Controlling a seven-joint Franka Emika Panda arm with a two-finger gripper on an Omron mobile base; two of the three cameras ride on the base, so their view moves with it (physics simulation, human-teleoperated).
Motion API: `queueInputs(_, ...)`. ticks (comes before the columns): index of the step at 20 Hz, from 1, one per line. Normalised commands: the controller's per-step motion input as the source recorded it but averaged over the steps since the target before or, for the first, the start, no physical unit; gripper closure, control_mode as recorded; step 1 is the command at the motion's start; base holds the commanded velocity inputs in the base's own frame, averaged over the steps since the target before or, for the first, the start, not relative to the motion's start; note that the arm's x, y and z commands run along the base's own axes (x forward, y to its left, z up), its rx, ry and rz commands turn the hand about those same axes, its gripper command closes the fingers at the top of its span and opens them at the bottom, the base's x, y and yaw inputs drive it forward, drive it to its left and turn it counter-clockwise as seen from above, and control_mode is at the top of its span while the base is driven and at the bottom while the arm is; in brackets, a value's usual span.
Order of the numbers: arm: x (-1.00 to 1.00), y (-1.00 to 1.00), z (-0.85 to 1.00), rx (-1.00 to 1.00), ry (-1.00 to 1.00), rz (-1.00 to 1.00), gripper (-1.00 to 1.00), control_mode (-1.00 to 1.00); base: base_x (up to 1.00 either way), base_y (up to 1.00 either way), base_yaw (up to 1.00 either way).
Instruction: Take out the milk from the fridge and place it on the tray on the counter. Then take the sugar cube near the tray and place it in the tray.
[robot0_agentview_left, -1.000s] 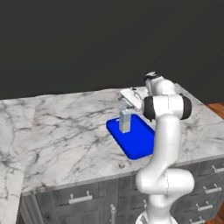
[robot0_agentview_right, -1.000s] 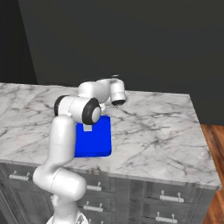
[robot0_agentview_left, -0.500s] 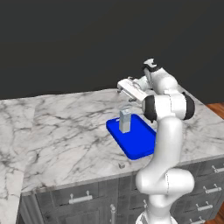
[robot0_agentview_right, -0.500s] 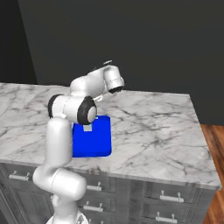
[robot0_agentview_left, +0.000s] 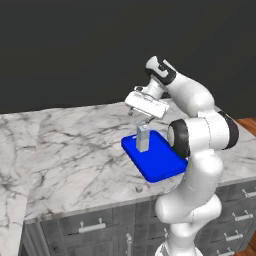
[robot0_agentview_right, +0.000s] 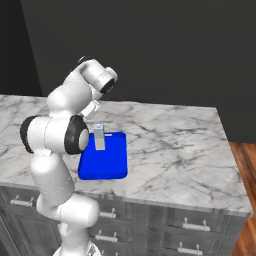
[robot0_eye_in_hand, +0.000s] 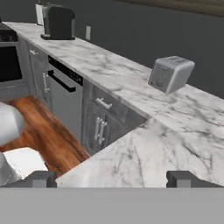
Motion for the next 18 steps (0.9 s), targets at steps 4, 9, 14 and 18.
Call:
queueInputs(4,-1.0,0.62,0.0,-0.4,-0.58,0.0,-1.0,-1.0,0.0,0.0,0.0)
queueInputs(9,-0.99,0.51,0.0,-0.26,-0.56,0.0,-1.0,-1.0,0.0,0.0,0.0)
queueInputs(14,-0.63,0.32,-0.17,-0.19,-0.4,0.0,-1.0,-1.0,0.0,0.0,0.0)
queueInputs(18,-0.13,0.04,-0.39,-0.18,-0.3,0.08,-1.0,-1.0,0.0,0.0,0.0)
